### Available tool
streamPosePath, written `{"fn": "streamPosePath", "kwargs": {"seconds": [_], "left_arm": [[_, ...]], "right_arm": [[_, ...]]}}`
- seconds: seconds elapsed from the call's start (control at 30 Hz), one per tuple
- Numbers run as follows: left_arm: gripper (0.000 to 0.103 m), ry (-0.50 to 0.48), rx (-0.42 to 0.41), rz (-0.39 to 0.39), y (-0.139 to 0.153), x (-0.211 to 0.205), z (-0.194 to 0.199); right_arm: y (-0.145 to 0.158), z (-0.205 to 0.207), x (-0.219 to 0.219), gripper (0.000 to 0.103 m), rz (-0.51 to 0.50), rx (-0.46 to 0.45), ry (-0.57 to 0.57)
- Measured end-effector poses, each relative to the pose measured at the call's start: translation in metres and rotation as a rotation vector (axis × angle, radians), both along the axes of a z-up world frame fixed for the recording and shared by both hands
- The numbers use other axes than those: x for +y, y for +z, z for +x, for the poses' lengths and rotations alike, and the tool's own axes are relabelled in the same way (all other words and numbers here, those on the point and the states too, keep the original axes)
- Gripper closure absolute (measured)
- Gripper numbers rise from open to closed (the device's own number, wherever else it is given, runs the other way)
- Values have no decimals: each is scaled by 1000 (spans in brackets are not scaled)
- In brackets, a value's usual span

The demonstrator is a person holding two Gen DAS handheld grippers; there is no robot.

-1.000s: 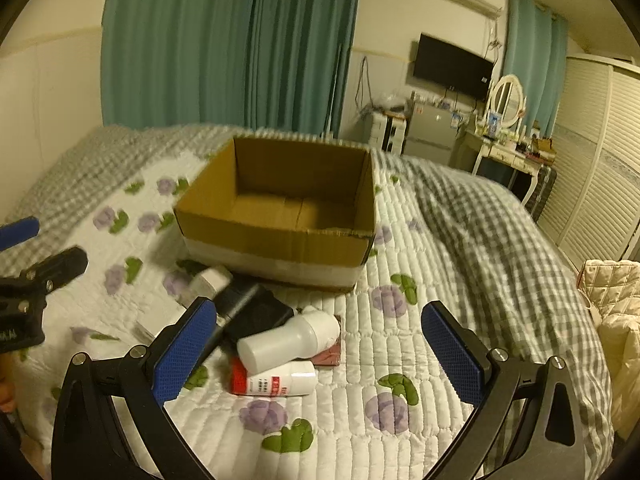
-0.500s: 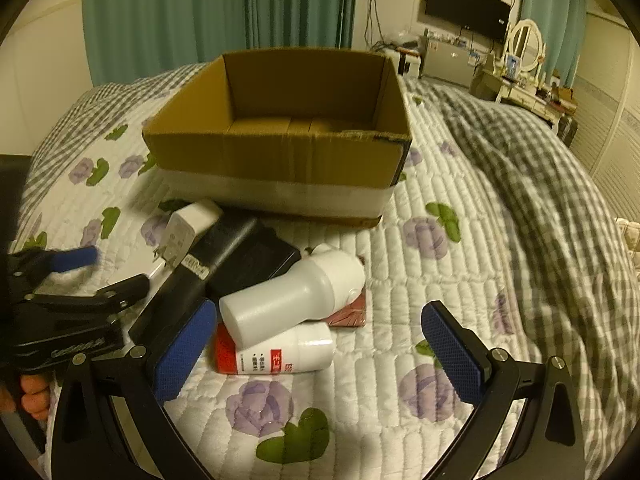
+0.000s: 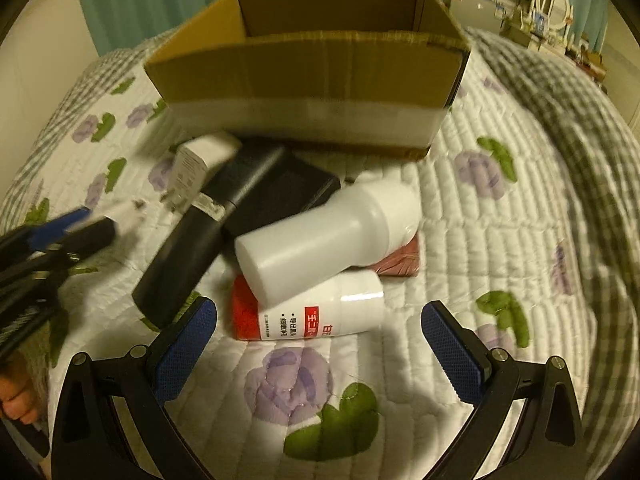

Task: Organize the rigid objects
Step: 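Grasp the white charger with the left gripper while the right grasps the red-capped bottle, then lower the charger and bottle into the box and open both grippers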

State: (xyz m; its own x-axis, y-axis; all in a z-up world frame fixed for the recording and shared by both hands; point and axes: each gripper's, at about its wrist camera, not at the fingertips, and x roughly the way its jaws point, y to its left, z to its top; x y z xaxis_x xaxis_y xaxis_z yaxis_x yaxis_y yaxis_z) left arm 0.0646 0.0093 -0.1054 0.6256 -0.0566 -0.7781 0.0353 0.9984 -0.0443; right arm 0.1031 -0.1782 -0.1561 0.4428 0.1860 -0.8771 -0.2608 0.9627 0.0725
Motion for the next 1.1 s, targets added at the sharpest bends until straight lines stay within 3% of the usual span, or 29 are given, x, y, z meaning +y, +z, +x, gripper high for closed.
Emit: {"fn": "streamPosePath", "kwargs": {"seconds": [0.13,0.2,0.43,0.6,0.73,0.8,0.93,1.1], "left_arm": [[62,-12,-26,11,7,0,2],[62,-16,-30,14,8,1,4],[62,-29,-46,27,20,-4,-2],[62,-50,-104,12,55,-11,-9],[62,-55,-168,-21,97,-14,-3],[62,-59,-202,3,117,-17,6],[62,-50,-253,-4,153,-22,35],[62,-49,-266,-18,170,-25,91]], "right_arm": [[-8,7,5,13,1,25,10],[-8,6,7,25,6,18,23],[18,-14,-4,25,39,-55,13],[67,-29,-16,25,79,-157,16],[129,-20,-15,25,71,-296,23],[160,-11,-20,25,82,-358,18],[208,14,-25,25,83,-454,21],[230,64,-27,25,102,-464,29]]}}
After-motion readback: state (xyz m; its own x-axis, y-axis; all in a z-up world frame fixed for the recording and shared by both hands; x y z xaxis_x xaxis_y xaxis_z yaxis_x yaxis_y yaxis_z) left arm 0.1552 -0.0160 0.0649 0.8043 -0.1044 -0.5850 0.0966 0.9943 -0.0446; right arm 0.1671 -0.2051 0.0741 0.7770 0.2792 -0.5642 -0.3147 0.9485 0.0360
